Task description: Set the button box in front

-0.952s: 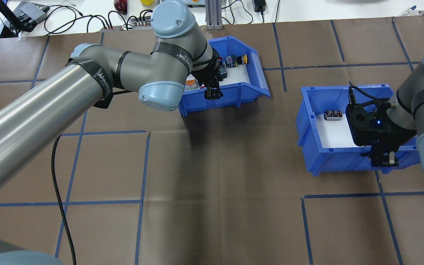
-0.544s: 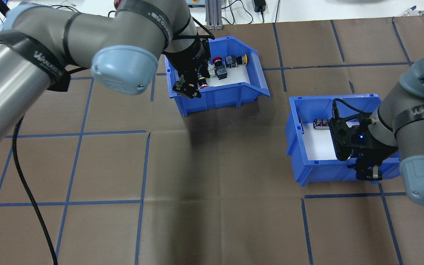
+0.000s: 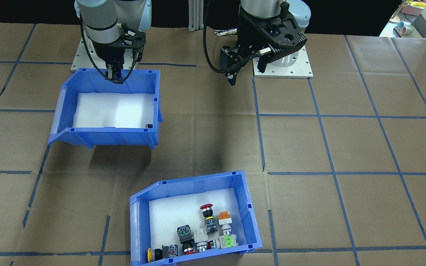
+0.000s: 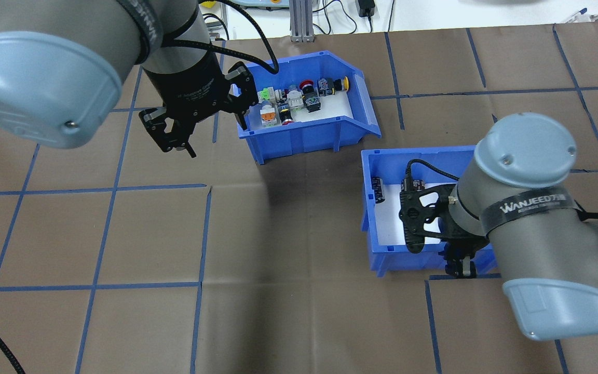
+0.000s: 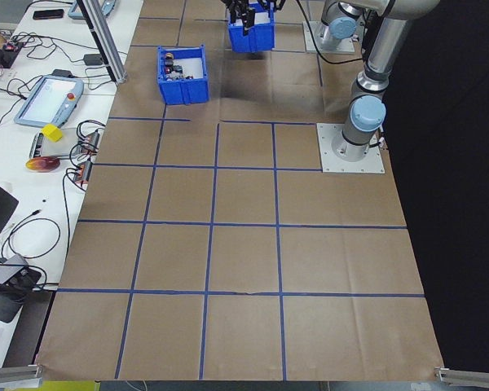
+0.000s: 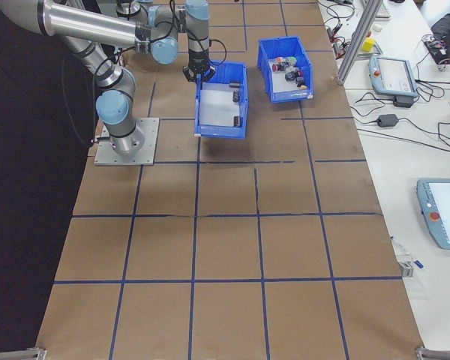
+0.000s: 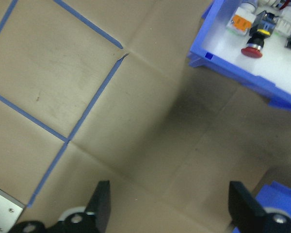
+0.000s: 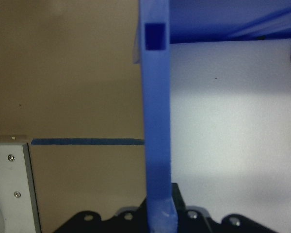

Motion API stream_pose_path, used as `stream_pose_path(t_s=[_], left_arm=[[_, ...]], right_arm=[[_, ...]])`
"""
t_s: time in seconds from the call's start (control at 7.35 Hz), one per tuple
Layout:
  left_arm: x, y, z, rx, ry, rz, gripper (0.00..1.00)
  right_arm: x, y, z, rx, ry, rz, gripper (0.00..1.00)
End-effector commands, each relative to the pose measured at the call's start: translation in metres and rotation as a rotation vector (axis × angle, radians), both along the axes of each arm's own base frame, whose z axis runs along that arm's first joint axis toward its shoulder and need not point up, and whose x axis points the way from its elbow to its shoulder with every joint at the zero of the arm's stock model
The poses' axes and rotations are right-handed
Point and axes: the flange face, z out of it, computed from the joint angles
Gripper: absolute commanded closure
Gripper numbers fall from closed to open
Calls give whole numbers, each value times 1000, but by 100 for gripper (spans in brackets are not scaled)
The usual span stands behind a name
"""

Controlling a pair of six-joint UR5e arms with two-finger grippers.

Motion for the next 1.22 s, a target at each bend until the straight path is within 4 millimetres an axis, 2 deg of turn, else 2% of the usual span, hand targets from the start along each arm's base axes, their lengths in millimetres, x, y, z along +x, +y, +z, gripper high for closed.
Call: stream_pose_path(t_s=[0.0,0.14,0.27,0.41,0.54,0.68,0.82,0.95,1.09], left_arm=[[18,15,7,45,-9,-137,0],[31,41,20,101,-11,-206,0],[47,56,28,152,2,-330,0],[72,46,35,144,18,-426,0],[85,42,38,137,27,-547,0],[84,54,43,120,22,-579,0],[84,48,42,100,20,-574,0],[84,46,52,35,10,-572,0],[83,32,50,-7,12,-570,0]], right_arm=[[45,27,-6,-30,-3,9,90],[56,34,-14,-57,-12,-6,90],[71,42,-19,-62,-15,20,89],[87,48,-24,-64,-15,17,89],[102,49,-32,-74,-22,24,89],[119,51,-46,-72,-21,25,89],[134,52,-59,-78,-18,31,89],[142,52,-68,-78,-18,25,89],[145,52,-72,-76,-17,13,89]])
